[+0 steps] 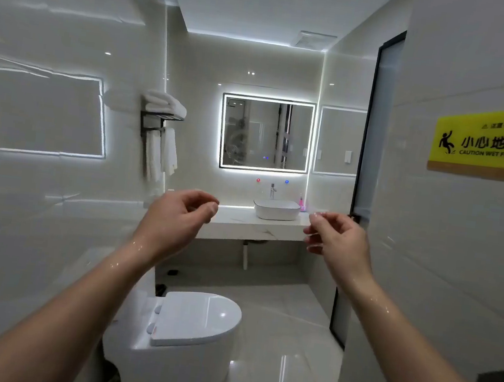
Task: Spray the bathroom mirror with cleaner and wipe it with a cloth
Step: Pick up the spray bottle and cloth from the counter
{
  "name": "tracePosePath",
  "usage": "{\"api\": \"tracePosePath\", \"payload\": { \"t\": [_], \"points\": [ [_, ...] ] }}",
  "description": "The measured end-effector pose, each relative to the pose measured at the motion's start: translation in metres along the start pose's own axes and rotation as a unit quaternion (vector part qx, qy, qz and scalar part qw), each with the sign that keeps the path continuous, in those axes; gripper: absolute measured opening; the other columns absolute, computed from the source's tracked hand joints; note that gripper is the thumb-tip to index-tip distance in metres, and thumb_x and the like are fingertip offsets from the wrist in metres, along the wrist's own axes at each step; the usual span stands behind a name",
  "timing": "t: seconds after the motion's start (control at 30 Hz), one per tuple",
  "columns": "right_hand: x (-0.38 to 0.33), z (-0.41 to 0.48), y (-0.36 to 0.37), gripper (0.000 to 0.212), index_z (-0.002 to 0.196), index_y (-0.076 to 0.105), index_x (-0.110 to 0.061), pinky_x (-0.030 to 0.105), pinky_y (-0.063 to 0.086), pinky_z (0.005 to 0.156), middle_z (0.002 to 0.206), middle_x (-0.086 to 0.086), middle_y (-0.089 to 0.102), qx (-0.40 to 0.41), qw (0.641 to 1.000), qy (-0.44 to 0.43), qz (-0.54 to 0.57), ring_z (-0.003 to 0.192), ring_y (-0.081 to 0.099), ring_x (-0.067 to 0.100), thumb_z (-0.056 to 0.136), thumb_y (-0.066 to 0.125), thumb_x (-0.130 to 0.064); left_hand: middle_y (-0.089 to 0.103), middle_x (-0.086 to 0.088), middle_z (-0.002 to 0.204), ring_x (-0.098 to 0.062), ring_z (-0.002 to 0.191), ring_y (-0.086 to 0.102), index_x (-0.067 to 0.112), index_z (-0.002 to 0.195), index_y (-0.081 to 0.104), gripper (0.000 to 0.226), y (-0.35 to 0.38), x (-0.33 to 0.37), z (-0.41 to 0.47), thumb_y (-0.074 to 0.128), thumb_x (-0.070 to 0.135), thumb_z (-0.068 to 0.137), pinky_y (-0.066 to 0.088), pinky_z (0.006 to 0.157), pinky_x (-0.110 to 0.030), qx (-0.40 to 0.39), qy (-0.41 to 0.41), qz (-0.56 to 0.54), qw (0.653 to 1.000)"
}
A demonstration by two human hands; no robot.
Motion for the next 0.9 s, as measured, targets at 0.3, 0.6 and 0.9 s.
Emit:
{"api": "tracePosePath", "payload": {
  "t": [0.3, 0.6, 0.9],
  "points": [
    [0.074, 0.089, 0.044, 0.013, 0.072, 0.061, -0.015, 0.023, 0.051, 0.053, 0.067, 0.005, 0.064, 0.032, 0.999, 0.028, -0.022, 0.059, 0.058, 0.014, 0.084, 0.055, -0.013, 0.071, -0.005, 0.095, -0.015, 0.088, 0.065, 0.013, 0.111, 0.068, 0.024, 0.026, -0.098, 0.083, 0.054, 0.023, 0.093, 0.054, 0.080, -0.033, 0.024, -0.006, -0.018, 1.000],
    [0.141, 0.215, 0.105, 0.012, 0.074, 0.061, -0.017, 0.026, 0.052, 0.057, 0.068, 0.002, 0.065, 0.058, 0.993, 0.031, -0.094, 0.060, 0.061, 0.012, 0.085, 0.056, -0.017, 0.071, 0.004, 0.085, -0.009, 0.083, 0.066, 0.029, 0.089, 0.066, 0.013, 0.058, -0.202, 0.228, 0.055, 0.023, 0.091, 0.055, 0.083, -0.036, 0.002, -0.007, -0.035, 0.999],
    [0.218, 0.312, 0.104, 0.025, 0.070, 0.064, -0.014, 0.019, 0.047, 0.048, 0.062, 0.000, 0.063, 0.062, 0.991, 0.059, -0.098, 0.048, 0.057, 0.005, 0.088, 0.051, -0.026, 0.069, 0.010, 0.080, -0.014, 0.085, 0.067, 0.028, 0.088, 0.069, 0.013, 0.155, -0.252, 0.328, 0.056, 0.026, 0.090, 0.051, 0.076, -0.029, -0.048, -0.008, -0.024, 0.999]
  ]
}}
Point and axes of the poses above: each hand's wrist, its own z-axis towards the middle knuckle, its own y-axis out of the palm, x = y × z, the point moved 4 cm from there along z, towards the middle knuckle
